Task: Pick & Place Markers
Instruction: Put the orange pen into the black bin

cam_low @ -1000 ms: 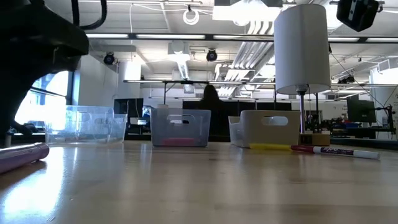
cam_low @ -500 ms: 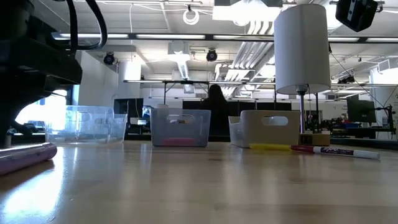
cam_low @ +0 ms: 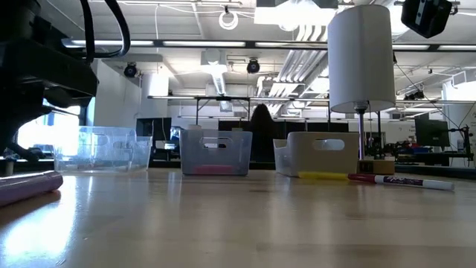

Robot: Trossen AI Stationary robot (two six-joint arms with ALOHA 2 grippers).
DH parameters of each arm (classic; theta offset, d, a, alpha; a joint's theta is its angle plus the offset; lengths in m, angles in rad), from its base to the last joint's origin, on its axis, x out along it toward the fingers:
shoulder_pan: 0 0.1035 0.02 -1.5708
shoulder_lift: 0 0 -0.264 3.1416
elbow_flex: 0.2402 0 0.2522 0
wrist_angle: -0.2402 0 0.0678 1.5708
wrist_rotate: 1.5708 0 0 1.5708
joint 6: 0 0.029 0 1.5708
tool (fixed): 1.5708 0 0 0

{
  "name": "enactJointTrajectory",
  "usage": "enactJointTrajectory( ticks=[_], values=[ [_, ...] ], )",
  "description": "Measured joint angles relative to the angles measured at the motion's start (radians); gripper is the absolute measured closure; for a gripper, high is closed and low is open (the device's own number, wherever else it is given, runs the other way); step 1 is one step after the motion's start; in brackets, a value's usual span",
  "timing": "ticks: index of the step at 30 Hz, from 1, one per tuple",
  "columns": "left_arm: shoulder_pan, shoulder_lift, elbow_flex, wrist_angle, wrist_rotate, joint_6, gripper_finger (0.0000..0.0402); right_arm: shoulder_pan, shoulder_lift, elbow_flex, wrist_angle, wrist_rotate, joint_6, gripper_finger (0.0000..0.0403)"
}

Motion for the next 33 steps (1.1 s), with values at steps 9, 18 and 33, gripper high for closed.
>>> enactJointTrajectory(
  ticks=[9, 18, 33],
  values=[
    [-0.03, -0.033, -0.009, -0.099, 0.04, -0.037, 0.0361, 0.0, 0.0, 0.0, -0.003, -0.014, -0.02, 0.0403],
    [-0.163, -0.231, 0.018, -0.125, -0.355, -0.229, 0.0361, -0.007, 0.0, 0.0, -0.016, -0.014, -0.022, 0.0403],
    [0.052, -0.294, 0.132, 0.1, -0.575, 0.349, 0.0361, -0.095, 0.004, 0.0, -0.016, -0.025, -0.08, 0.0403]
  ],
)
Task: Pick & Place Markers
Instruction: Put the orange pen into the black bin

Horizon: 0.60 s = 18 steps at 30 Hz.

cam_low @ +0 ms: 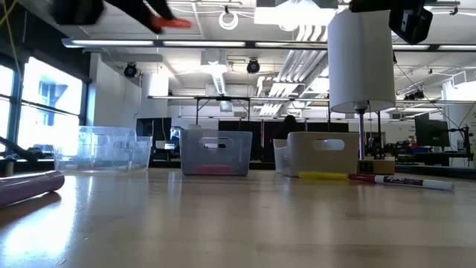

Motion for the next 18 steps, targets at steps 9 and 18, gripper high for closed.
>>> enactJointTrajectory(
  ticks=[9, 18],
  values=[
    [0.469, 0.0, 0.0, 0.034, 0.331, 0.358, 0.0361, -0.033, 0.0, 0.0, 0.0, 0.0, -0.064, 0.0403],
    [0.895, 0.087, -0.001, 0.105, 0.644, 0.545, 0.0361, -0.093, -0.004, 0.0, -0.005, 0.005, -0.174, 0.0403]
  ],
)
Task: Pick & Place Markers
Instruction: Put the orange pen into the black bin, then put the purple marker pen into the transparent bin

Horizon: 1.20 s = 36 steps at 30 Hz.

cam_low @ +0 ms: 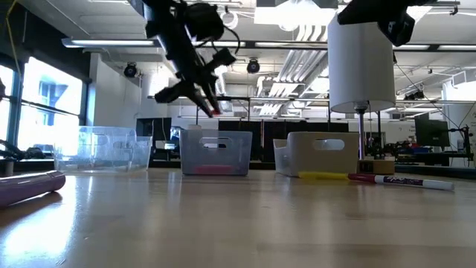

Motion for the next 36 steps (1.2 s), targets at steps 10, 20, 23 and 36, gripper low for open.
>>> enactJointTrajectory(
  ticks=[10, 20, 23, 36],
  values=[
    [0.042, 0.125, 0.001, 0.033, 0.086, 0.025, 0.0291, -0.149, -0.114, 0.0, -0.122, -0.004, -0.06, 0.0403],
    [0.042, 0.077, 0.002, 0.075, 0.081, 0.079, 0.0216, -0.202, -0.113, 0.0, -0.121, -0.105, -0.061, 0.0403],
    [0.021, 0.022, 0.002, 0.077, 0.068, 0.119, 0.024, -0.206, -0.113, 0.0, -0.121, -0.11, -0.061, 0.0403],
    [-0.294, -0.132, 0.001, 0.05, 0.004, 0.458, 0.0388, -0.203, -0.097, 0.002, -0.107, -0.101, -0.037, 0.0403]
  ],
)
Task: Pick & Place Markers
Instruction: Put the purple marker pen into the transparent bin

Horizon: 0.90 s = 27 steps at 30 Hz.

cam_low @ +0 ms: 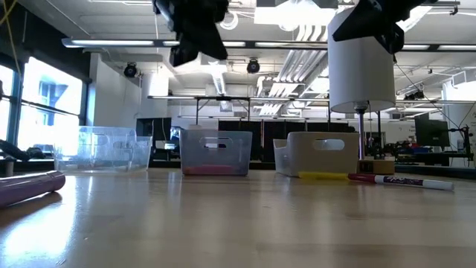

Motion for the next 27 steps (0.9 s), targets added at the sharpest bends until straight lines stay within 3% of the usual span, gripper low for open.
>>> enactJointTrajectory(
  ticks=[7, 17, 21, 27],
  values=[
    [-0.093, -0.136, -0.1, -0.028, -0.058, 0.04, 0.04, 0.02, 0.203, 0.116, -0.068, -0.048, 0.138, 0.0403],
    [-0.145, -0.371, -0.292, 0.03, -0.088, -0.01, 0.0401, 0.017, 0.603, 0.494, -0.794, -0.319, 0.552, 0.0402],
    [-0.144, -0.397, -0.31, 0.028, -0.084, -0.017, 0.0401, 0.017, 0.685, 0.503, -0.882, -0.4, 0.605, 0.0402],
    [-0.143, -0.396, -0.312, 0.026, -0.058, 0.013, 0.0401, 0.003, 0.723, 0.391, -0.79, -0.453, 0.643, 0.0401]
  ],
)
